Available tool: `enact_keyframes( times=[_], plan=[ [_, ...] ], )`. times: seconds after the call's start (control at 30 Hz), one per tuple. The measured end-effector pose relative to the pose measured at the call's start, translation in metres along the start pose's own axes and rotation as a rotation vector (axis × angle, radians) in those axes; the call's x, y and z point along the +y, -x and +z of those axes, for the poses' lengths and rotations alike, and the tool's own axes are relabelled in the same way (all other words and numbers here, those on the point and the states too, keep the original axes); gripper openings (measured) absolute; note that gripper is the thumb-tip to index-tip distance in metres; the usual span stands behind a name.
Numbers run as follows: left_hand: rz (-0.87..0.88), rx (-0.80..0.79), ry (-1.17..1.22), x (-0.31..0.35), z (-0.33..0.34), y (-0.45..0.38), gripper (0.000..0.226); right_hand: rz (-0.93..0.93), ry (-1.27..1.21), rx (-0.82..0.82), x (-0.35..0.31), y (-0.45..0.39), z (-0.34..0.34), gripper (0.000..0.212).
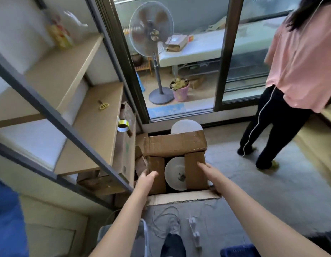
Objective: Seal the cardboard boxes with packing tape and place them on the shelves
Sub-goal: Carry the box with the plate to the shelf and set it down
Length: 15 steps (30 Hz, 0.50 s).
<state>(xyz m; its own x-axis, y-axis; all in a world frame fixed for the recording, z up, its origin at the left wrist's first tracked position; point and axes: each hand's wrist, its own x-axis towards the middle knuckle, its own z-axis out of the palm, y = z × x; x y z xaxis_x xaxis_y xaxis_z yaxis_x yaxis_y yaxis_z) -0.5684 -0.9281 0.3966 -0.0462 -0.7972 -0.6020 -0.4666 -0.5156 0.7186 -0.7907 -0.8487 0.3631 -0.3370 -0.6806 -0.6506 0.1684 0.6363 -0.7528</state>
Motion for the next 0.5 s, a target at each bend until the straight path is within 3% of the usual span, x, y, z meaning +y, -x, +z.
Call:
enact_keyframes(
  times=[0.3,0.5],
  plan=[
    [0.013,-0.085,0.027,0.078,-0.010,-0.122,0.060,0.045,0.040,0.140,-0.087,-0.096,0.023,0.060],
    [0.070,-0.118,0.009,0.145,-0.026,-0.185,0.056,-0.003,-0.024,0.157,-0.158,-0.145,0.036,0.041]
  ],
)
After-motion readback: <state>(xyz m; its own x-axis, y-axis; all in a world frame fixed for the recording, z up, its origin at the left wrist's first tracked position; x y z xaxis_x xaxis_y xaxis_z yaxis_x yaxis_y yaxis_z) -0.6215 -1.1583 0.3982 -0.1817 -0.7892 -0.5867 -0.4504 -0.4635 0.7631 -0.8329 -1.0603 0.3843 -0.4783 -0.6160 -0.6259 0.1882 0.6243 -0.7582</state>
